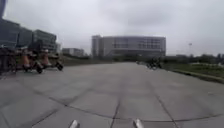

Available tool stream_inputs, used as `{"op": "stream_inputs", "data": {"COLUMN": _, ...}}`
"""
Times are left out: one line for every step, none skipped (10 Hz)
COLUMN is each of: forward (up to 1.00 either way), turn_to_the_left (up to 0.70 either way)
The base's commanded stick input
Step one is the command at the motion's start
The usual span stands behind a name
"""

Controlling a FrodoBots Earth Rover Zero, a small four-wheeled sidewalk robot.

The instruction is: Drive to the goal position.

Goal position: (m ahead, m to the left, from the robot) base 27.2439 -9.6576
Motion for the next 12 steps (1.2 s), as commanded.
{"op": "stream_inputs", "data": {"forward": 0.01, "turn_to_the_left": 0.0}}
{"op": "stream_inputs", "data": {"forward": 0.0, "turn_to_the_left": 0.0}}
{"op": "stream_inputs", "data": {"forward": 0.0, "turn_to_the_left": 0.0}}
{"op": "stream_inputs", "data": {"forward": 0.0, "turn_to_the_left": 0.0}}
{"op": "stream_inputs", "data": {"forward": 0.0, "turn_to_the_left": 0.0}}
{"op": "stream_inputs", "data": {"forward": 0.0, "turn_to_the_left": 0.0}}
{"op": "stream_inputs", "data": {"forward": 0.0, "turn_to_the_left": 0.0}}
{"op": "stream_inputs", "data": {"forward": 0.0, "turn_to_the_left": 0.0}}
{"op": "stream_inputs", "data": {"forward": 0.0, "turn_to_the_left": 0.0}}
{"op": "stream_inputs", "data": {"forward": 0.44, "turn_to_the_left": 0.0}}
{"op": "stream_inputs", "data": {"forward": 0.7, "turn_to_the_left": 0.0}}
{"op": "stream_inputs", "data": {"forward": 0.7, "turn_to_the_left": 0.0}}
